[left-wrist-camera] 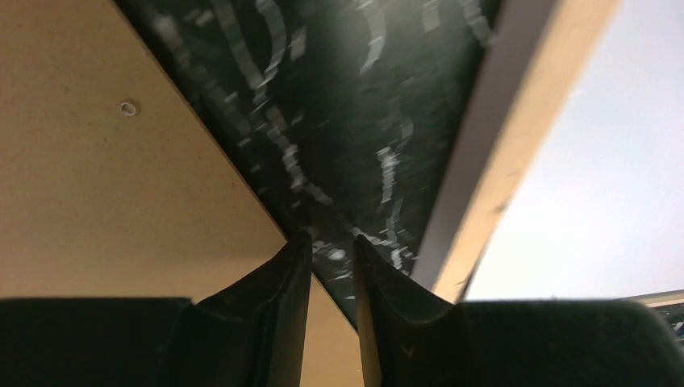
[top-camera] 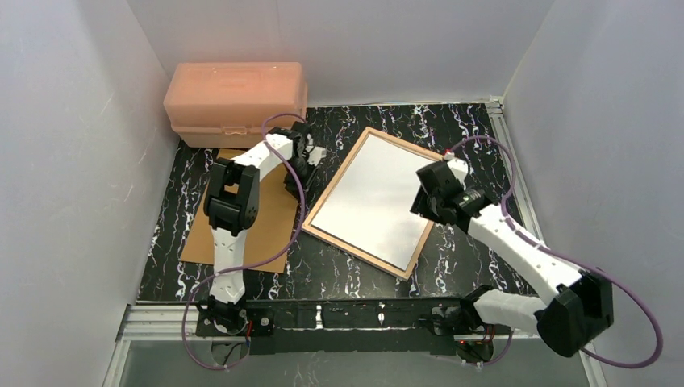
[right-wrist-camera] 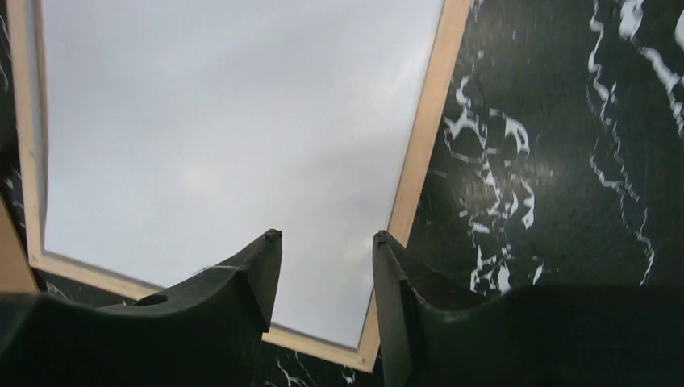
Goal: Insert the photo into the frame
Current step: Adjust the photo frame item at the center of the board.
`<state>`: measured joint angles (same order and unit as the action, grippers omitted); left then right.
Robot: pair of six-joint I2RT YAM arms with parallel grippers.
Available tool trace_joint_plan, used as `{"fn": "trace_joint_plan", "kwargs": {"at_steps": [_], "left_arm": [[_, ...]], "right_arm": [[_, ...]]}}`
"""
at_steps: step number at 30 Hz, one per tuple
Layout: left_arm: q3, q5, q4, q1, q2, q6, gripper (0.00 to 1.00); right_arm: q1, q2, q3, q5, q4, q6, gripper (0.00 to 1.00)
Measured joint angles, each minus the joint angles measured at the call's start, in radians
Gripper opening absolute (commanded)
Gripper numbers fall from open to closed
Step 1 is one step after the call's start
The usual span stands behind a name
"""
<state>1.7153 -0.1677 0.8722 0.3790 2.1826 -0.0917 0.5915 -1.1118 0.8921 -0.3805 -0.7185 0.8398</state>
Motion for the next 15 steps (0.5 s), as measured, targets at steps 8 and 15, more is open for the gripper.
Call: {"fn": "trace_joint_plan", "kwargs": {"at_steps": [8, 15], "left_arm": [[-0.111, 0.054, -0.05, -0.118, -0.069, -0.037, 0.25], [-0.132, 0.092, -0.096, -0.157, -0.085, -0.045, 0.25]], "right_arm": [[-0.184, -0.317, 0.278, -0.07, 0.166, -0.151, 0.65], [-0.292, -0.7, 0.608, -0.124, 0.301, -0.28, 0.69]]}}
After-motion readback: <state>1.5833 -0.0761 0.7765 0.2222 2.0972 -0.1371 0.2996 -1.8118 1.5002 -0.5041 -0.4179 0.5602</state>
